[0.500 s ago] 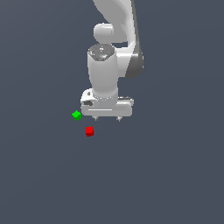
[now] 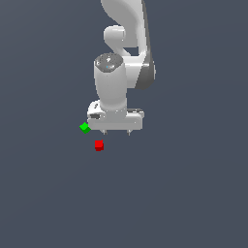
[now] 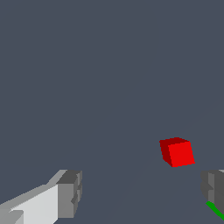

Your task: Stack the red cube on top of the green cube.

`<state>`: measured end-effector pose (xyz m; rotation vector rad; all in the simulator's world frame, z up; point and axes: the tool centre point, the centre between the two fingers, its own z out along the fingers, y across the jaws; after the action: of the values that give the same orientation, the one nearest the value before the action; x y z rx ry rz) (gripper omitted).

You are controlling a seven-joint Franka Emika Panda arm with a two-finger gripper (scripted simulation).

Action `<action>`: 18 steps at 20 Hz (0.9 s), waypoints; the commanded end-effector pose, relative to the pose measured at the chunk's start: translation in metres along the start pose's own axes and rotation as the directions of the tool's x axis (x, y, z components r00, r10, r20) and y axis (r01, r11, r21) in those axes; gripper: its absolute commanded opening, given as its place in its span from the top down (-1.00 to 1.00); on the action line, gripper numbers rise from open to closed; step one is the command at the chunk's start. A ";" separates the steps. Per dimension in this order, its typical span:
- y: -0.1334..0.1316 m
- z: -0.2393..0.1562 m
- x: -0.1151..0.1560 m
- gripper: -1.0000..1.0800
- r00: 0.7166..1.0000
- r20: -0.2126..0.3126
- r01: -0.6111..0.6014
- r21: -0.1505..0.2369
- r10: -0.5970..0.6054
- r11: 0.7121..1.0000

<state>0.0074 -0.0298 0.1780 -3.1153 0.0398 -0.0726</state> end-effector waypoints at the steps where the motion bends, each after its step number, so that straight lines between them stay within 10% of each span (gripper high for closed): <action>1: 0.008 0.009 -0.004 -0.92 1.000 0.005 0.015 -0.002 -0.015 1.000; 18: 0.094 0.096 -0.028 -0.92 0.984 0.046 0.174 -0.015 -0.173 0.985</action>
<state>-0.0183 -0.1161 0.0838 -3.1296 -0.2160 -0.0074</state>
